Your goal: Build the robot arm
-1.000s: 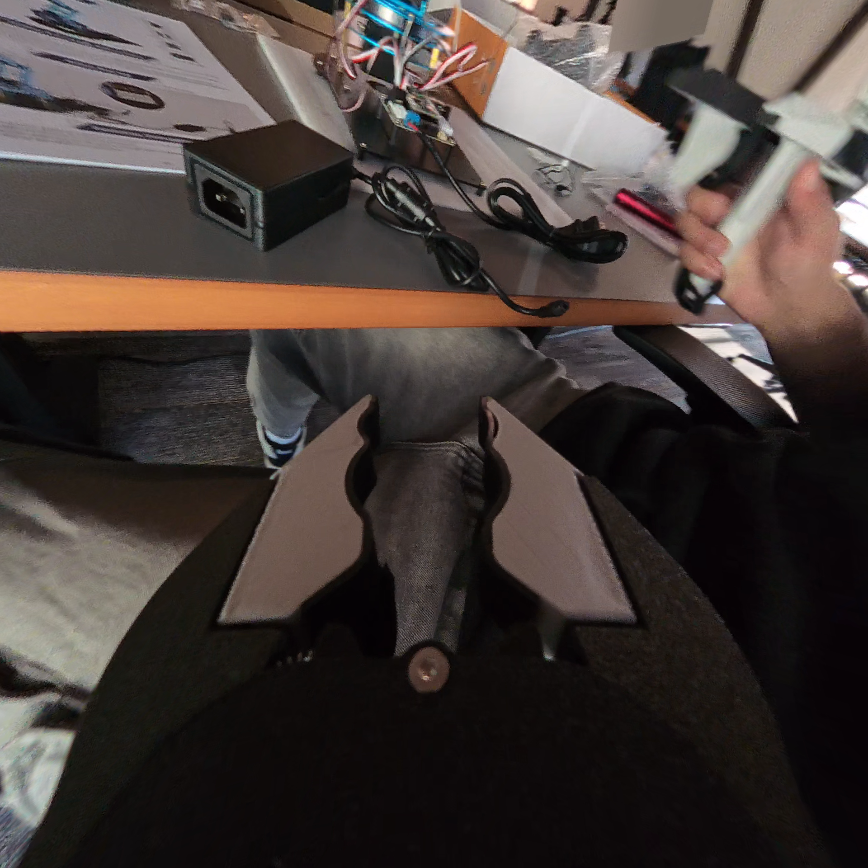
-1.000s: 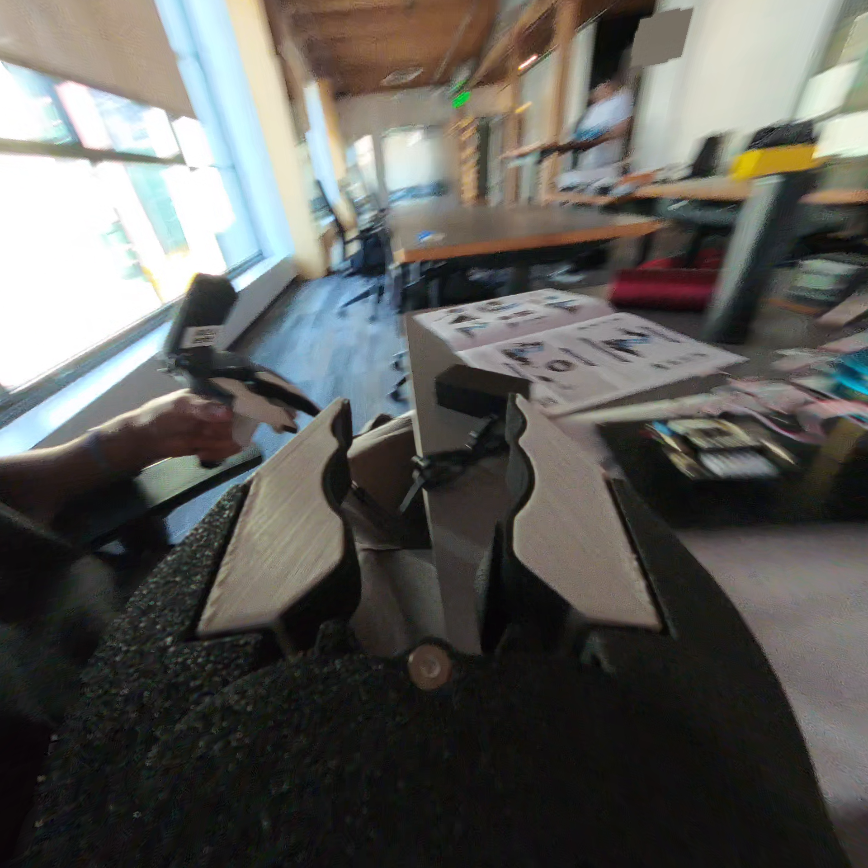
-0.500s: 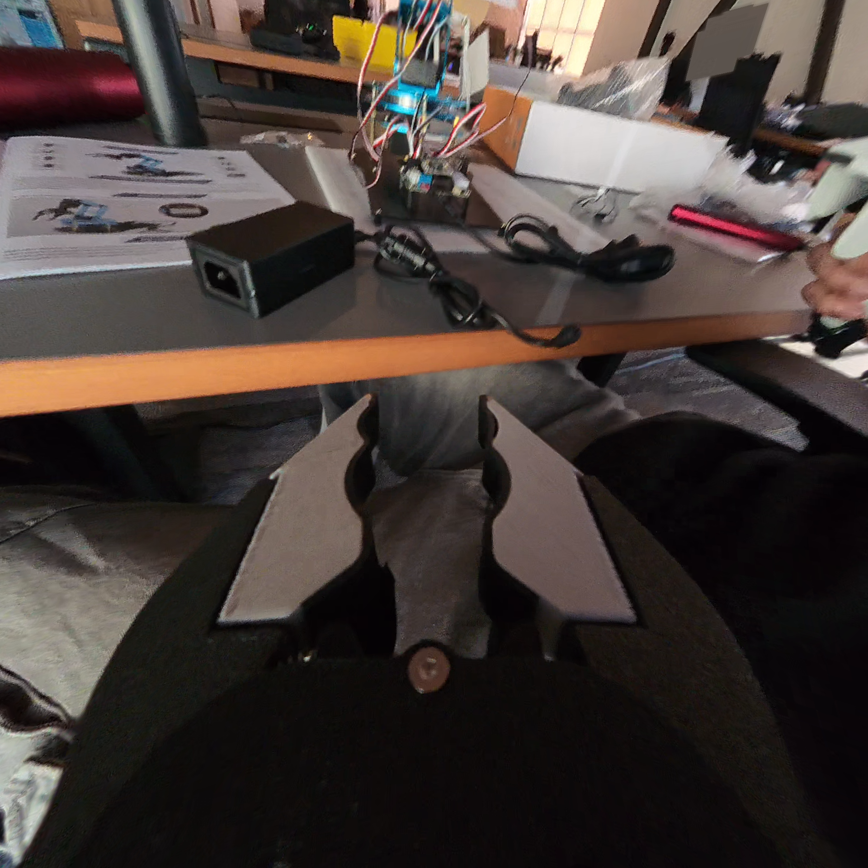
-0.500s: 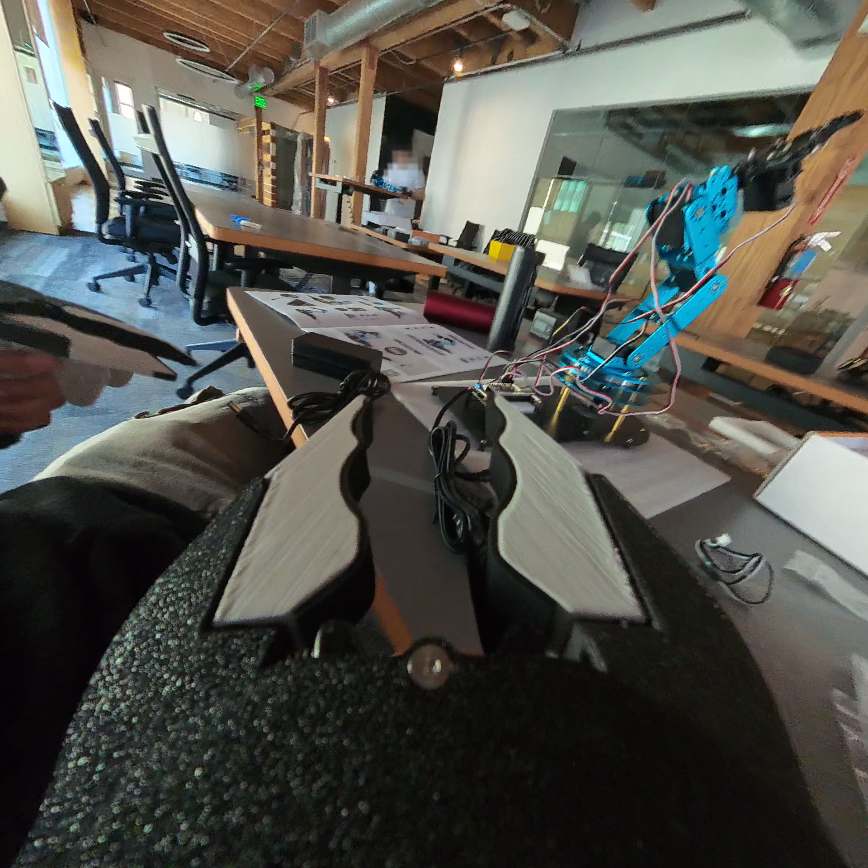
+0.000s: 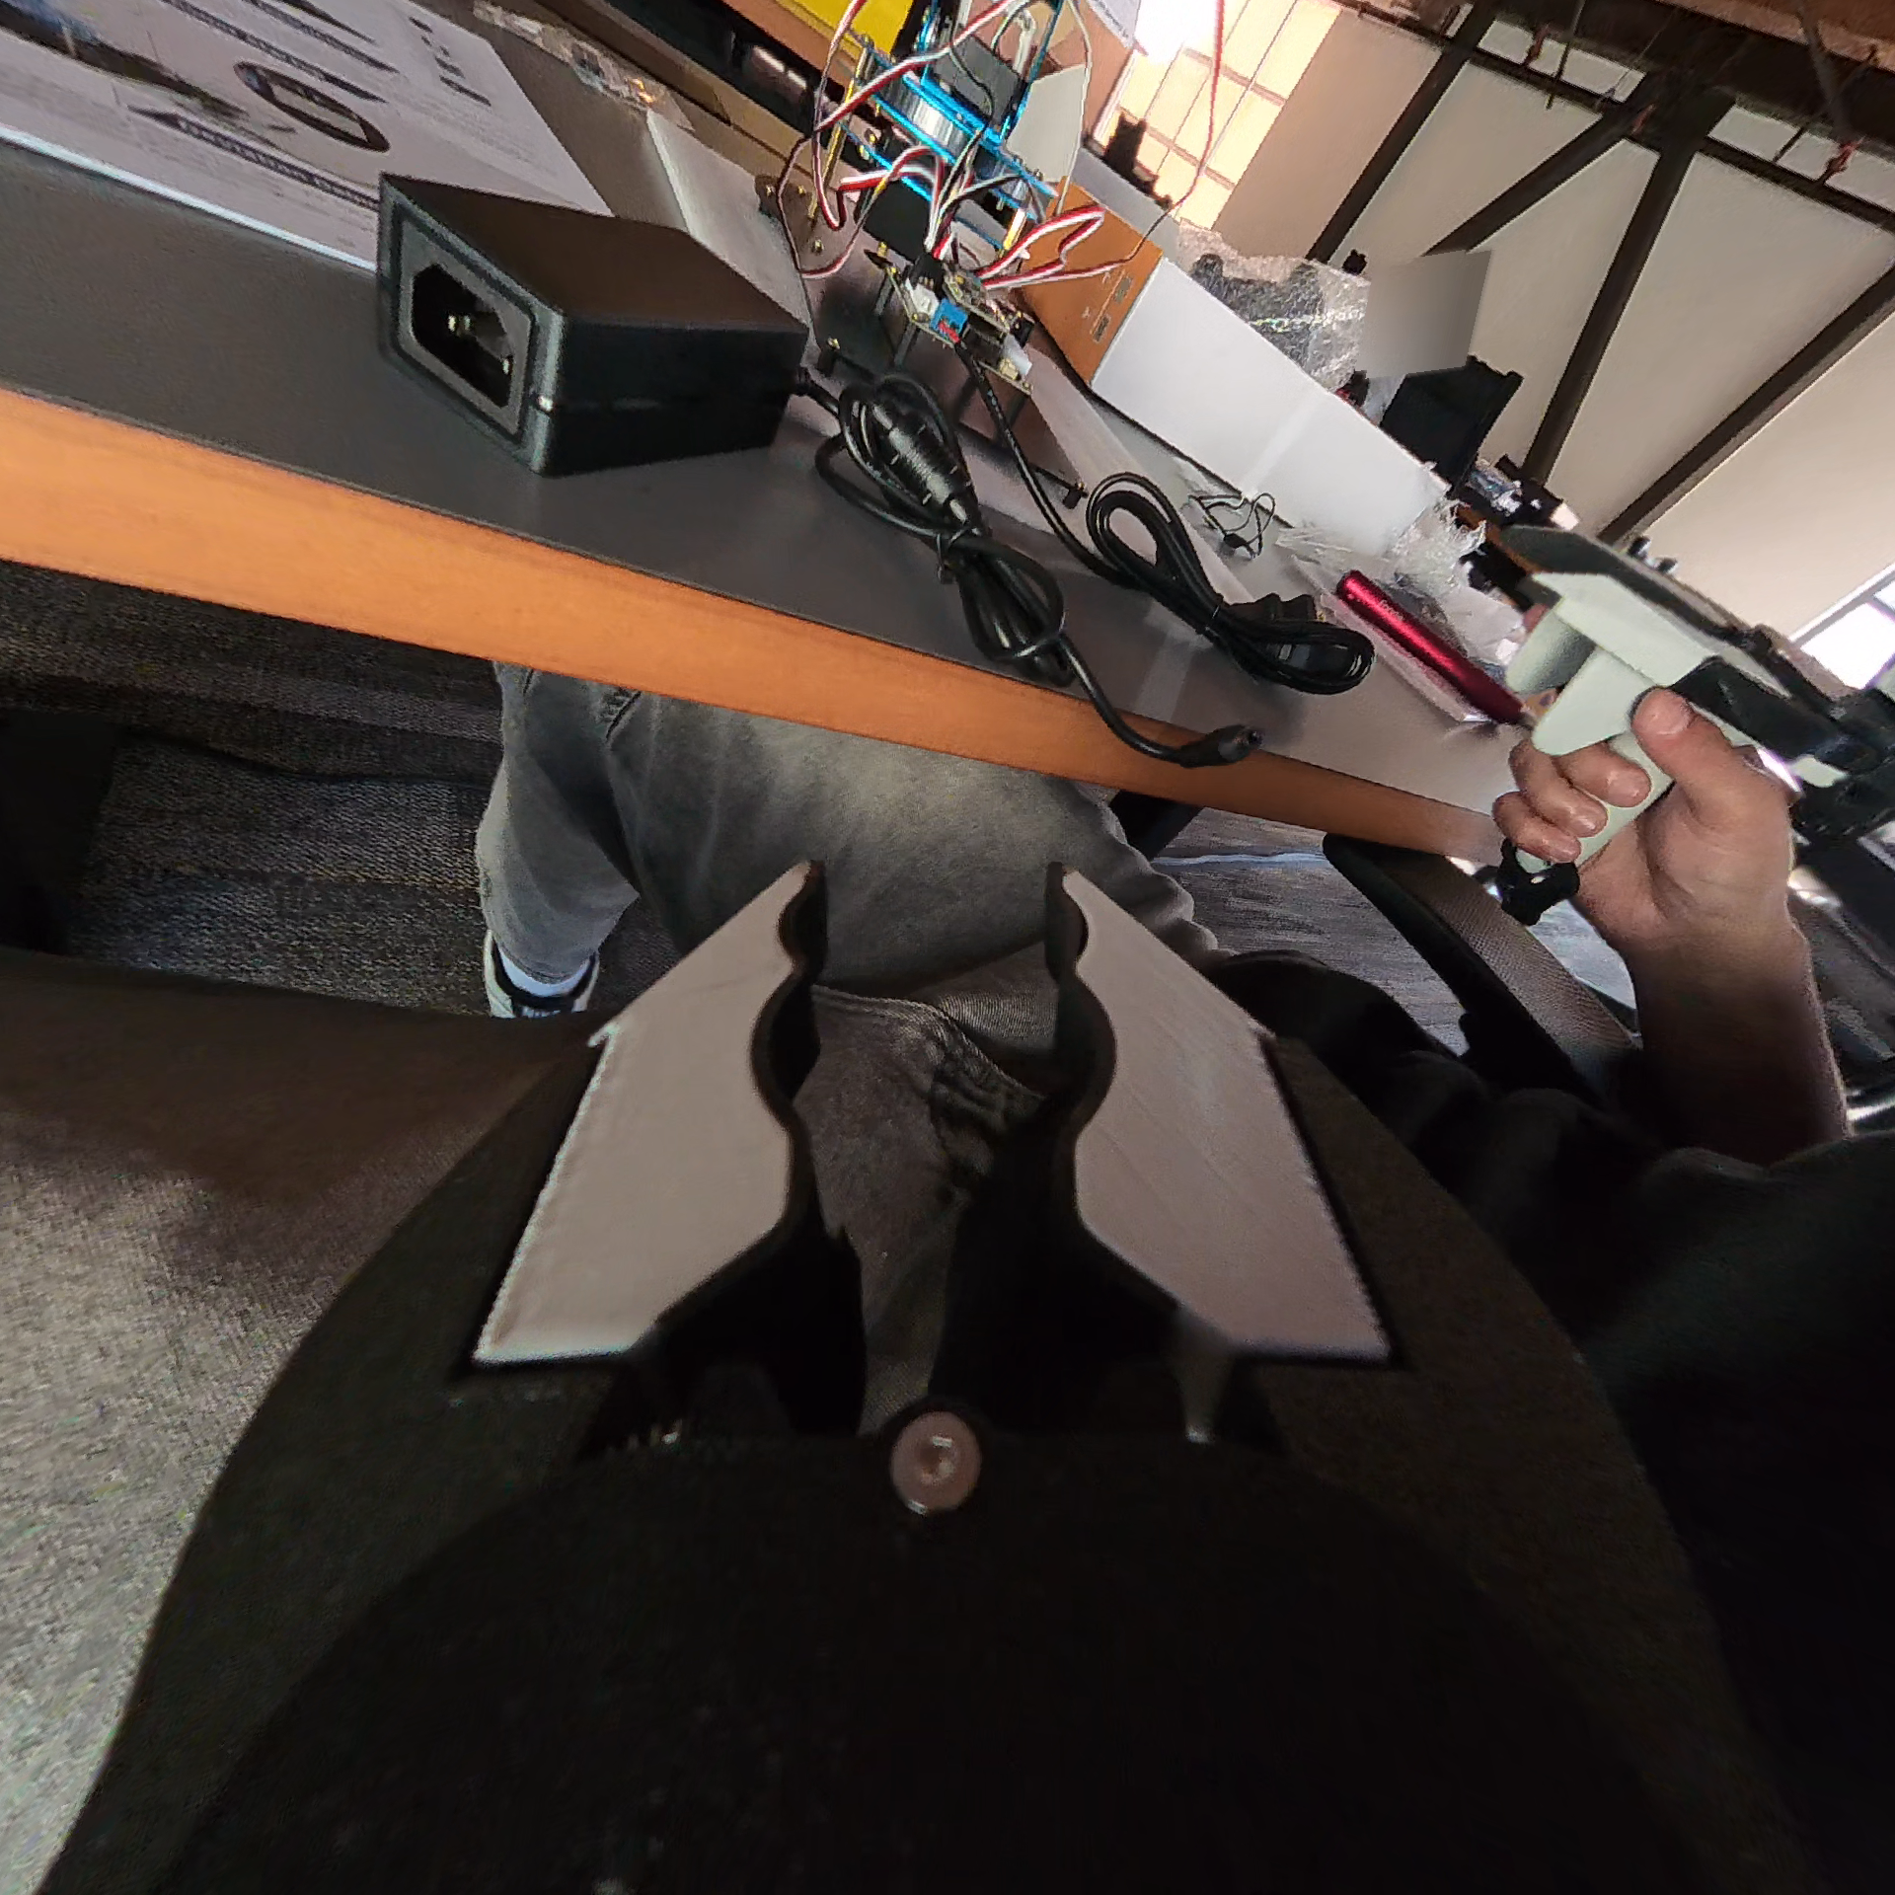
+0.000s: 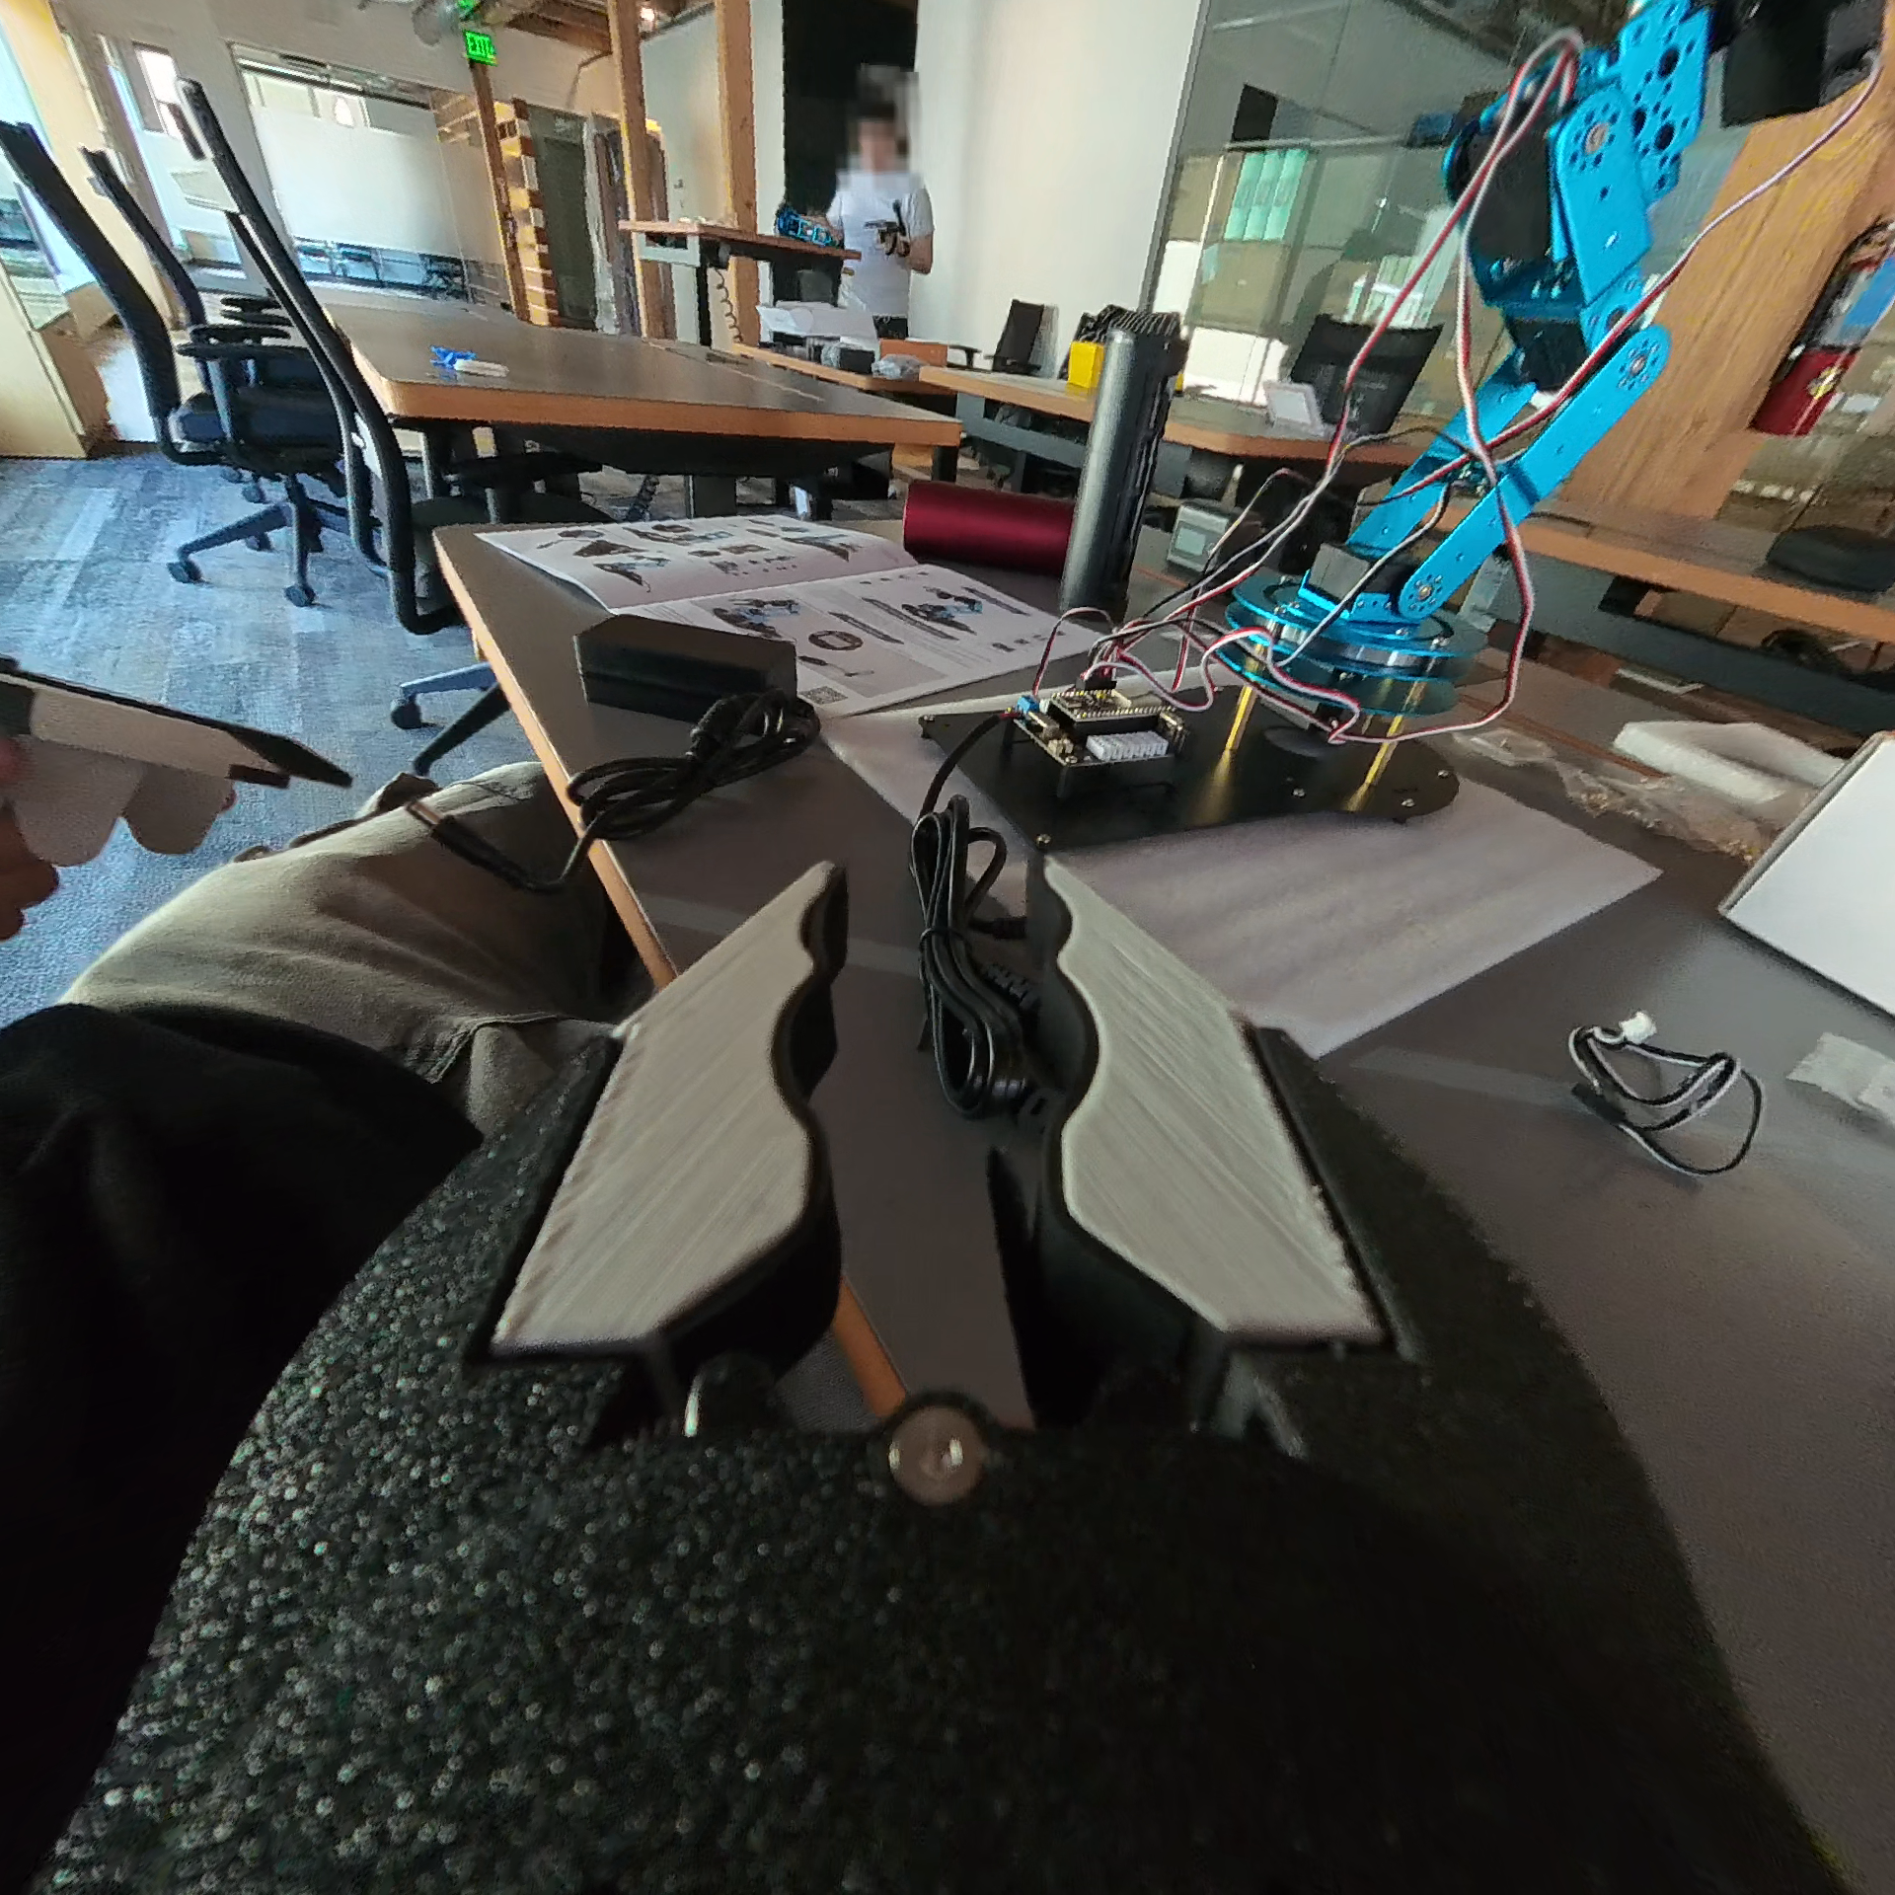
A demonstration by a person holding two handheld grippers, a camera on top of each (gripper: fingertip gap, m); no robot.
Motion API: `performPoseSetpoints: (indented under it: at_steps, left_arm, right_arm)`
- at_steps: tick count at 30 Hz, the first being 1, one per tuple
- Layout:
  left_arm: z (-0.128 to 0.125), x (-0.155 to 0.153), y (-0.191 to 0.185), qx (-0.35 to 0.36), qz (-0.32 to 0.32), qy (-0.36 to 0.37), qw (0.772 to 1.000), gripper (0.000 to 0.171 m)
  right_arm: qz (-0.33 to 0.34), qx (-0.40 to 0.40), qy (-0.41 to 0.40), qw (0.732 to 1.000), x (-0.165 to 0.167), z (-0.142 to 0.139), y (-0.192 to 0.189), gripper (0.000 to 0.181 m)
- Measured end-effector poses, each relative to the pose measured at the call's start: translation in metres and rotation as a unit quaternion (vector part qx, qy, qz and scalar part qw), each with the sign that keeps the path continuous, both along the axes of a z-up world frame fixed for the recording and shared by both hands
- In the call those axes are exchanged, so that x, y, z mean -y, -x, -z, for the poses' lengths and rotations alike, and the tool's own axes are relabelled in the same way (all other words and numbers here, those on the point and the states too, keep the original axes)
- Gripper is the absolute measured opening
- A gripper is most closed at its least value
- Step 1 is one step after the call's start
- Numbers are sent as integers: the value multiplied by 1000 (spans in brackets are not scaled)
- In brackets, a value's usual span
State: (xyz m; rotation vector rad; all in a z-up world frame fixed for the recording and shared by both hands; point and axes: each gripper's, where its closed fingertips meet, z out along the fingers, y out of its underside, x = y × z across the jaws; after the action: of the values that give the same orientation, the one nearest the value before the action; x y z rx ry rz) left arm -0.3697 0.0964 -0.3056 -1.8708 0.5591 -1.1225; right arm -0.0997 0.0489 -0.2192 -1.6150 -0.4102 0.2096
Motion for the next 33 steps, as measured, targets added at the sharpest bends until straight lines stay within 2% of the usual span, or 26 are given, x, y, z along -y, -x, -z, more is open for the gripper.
performPoseSetpoints:
  at_steps: [8, 33]
  left_arm:
    - [4, -4, 7, -66, -23, -50, 996, 42]
    - [1, -1, 3, -53, -6, -42, 998, 42]
  right_arm:
    - [-2, 8, 22, 1000, -7, 10, 0, 31]
    - [8, 27, 25, 999, -4, 15, -5, 29]
